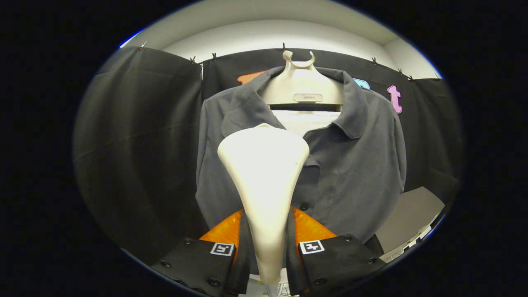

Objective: Iron the clothes twice with a garment steamer, once on the left side and once on the right side.

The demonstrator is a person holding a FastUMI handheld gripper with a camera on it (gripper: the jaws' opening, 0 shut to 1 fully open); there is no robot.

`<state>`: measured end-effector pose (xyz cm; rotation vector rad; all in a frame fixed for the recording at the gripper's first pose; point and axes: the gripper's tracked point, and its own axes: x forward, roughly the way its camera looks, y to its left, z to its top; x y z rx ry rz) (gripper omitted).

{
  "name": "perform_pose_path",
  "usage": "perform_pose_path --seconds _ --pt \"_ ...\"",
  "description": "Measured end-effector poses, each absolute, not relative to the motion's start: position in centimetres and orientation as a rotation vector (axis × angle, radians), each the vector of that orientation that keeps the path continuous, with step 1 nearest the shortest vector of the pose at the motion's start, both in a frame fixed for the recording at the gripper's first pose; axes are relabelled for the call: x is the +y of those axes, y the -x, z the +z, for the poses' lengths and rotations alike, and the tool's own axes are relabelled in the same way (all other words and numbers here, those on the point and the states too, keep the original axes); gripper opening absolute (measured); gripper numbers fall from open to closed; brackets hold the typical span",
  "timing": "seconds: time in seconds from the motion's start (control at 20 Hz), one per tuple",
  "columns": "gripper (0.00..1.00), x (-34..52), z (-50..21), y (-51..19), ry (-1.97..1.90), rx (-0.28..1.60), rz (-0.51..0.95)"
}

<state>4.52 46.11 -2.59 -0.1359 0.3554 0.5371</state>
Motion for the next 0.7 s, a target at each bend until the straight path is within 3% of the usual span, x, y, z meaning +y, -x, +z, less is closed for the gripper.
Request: perform_pose_path --seconds 0.7 --pt "0.44 47.1 -9.8 -4.8 0.192 0.453 0.544"
